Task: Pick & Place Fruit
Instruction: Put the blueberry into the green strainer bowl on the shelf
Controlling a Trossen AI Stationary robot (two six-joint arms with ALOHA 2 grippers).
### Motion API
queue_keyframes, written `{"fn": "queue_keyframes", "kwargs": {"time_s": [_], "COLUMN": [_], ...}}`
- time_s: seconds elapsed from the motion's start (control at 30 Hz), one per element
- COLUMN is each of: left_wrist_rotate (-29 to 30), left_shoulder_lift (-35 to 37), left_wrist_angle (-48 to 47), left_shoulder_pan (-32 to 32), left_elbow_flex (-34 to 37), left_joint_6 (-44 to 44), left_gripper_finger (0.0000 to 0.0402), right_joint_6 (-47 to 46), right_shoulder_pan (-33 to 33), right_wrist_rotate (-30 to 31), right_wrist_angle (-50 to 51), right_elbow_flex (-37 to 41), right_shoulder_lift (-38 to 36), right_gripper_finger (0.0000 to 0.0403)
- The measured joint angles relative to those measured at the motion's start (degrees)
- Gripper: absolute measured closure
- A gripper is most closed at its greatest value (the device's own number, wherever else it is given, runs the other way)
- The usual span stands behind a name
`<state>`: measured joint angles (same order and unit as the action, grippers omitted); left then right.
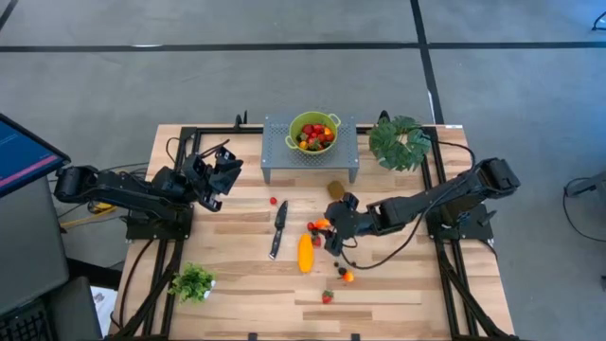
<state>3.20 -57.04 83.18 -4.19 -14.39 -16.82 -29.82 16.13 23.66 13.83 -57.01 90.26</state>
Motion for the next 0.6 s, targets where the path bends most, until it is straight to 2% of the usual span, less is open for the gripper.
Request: {"fn": "queue_keyframes", "kwargs": {"time_s": [0.17, 0.37, 0.53, 0.6], "left_wrist_rotate": [0.0, 0.1, 0.3, 0.3], "left_shoulder_lift": [0.0, 0.0, 0.0, 0.0], "left_wrist_angle": [0.0, 0.0, 0.0, 0.0], "left_shoulder_pan": [0.0, 0.0, 0.0, 0.0], "left_elbow_flex": [0.0, 0.0, 0.0, 0.0], "left_joint_6": [0.0, 0.0, 0.0, 0.0], "left_gripper_finger": [0.0296, 0.0296, 0.0296, 0.0296], "right_joint_6": [-0.2, -1.9, -1.6, -1.9], "right_shoulder_pan": [0.6, 4.4, 8.6, 10.1], "right_wrist_rotate": [-1.4, -1.3, 2.7, 6.3], "right_wrist_angle": [-0.1, -0.9, -0.7, 2.7], "right_elbow_flex": [0.0, 0.0, 0.4, 0.6], "right_shoulder_lift": [0.0, 0.0, 1.0, 1.8], "right_gripper_finger": [0.0138, 0.0138, 0.0138, 0.0138]}}
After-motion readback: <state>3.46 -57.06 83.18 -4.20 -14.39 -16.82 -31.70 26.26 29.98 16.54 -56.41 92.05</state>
